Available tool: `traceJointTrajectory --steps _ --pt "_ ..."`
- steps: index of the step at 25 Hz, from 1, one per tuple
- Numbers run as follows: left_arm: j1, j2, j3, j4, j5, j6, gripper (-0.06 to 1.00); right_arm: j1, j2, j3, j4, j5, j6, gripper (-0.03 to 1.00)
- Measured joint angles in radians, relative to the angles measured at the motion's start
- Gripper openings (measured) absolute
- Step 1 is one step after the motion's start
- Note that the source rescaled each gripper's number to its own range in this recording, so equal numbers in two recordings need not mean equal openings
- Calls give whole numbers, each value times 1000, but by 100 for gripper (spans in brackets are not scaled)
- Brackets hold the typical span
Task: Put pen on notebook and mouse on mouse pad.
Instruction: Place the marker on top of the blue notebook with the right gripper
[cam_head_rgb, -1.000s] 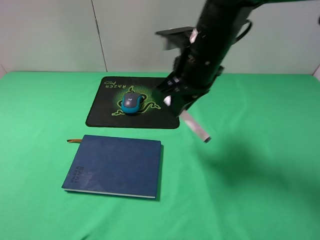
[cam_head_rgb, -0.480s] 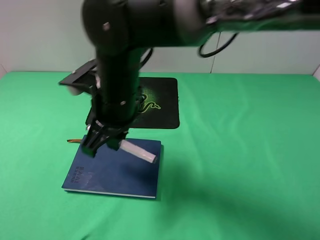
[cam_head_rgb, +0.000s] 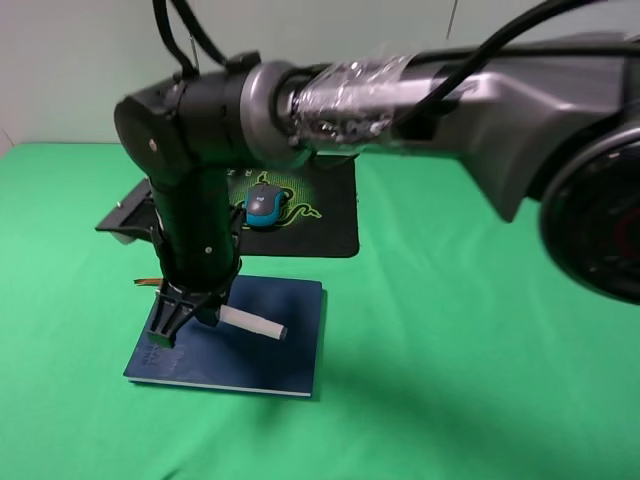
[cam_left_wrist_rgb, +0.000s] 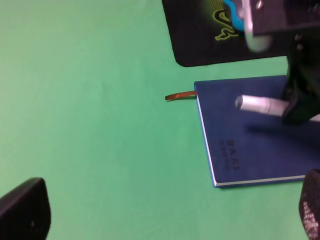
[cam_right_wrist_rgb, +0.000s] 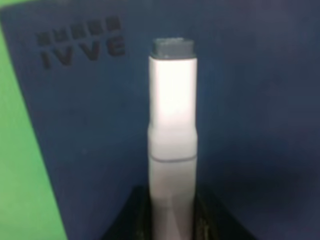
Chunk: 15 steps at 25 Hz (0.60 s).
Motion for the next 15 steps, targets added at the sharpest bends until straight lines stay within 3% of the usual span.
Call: traceJointTrajectory --steps 15 --pt "0 0 0 0 0 0 100 0 26 0 -1 -32 -1 0"
